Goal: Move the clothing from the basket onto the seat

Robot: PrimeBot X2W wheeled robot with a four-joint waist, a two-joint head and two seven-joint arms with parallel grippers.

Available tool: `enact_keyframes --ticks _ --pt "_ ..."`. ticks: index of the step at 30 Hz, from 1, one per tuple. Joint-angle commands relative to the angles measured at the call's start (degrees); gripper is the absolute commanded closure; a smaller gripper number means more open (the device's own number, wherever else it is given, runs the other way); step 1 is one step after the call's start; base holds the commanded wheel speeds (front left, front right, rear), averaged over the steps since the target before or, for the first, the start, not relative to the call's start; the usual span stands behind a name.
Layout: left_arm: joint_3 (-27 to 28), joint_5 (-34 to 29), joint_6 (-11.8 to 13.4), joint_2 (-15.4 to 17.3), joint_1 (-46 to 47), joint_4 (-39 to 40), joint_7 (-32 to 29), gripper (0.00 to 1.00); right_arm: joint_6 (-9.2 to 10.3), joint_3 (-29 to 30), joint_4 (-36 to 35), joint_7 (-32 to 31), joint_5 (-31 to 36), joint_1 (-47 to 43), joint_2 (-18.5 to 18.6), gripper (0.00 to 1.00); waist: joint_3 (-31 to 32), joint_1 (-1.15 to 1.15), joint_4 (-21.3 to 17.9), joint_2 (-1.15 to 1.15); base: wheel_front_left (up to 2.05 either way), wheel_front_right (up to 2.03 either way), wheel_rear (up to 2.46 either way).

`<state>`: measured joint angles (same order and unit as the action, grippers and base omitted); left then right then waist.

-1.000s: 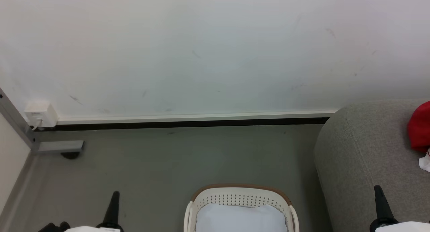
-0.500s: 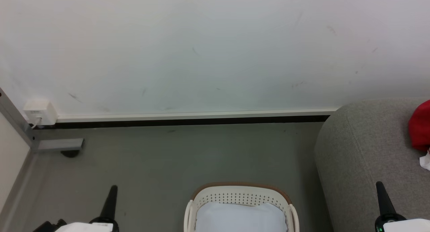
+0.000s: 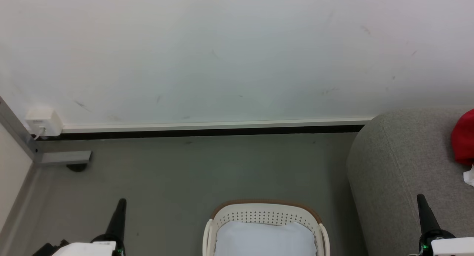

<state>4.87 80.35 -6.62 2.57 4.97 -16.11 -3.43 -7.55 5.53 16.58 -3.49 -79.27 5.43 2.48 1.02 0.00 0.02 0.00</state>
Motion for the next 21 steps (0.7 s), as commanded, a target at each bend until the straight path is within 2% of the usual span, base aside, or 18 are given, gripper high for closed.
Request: enact_keyframes --ticks 1,21 --pt "0.29 1.14 -0.42 0.45 1.02 0.58 -0.29 1.0 0.09 0.24 -0.69 -0.26 -1.34 0.85 0.55 1.0 -0.04 0.0 0.0 0.0 0.0 0.0 0.0" --pt "1.5 9.37 -0.88 0.49 1.71 1.52 -2.55 1.0 0.11 0.99 -1.93 -2.43 -10.03 1.42 0.59 1.0 -0.75 0.0 -0.01 0.0 0.0 0.0 0.0"
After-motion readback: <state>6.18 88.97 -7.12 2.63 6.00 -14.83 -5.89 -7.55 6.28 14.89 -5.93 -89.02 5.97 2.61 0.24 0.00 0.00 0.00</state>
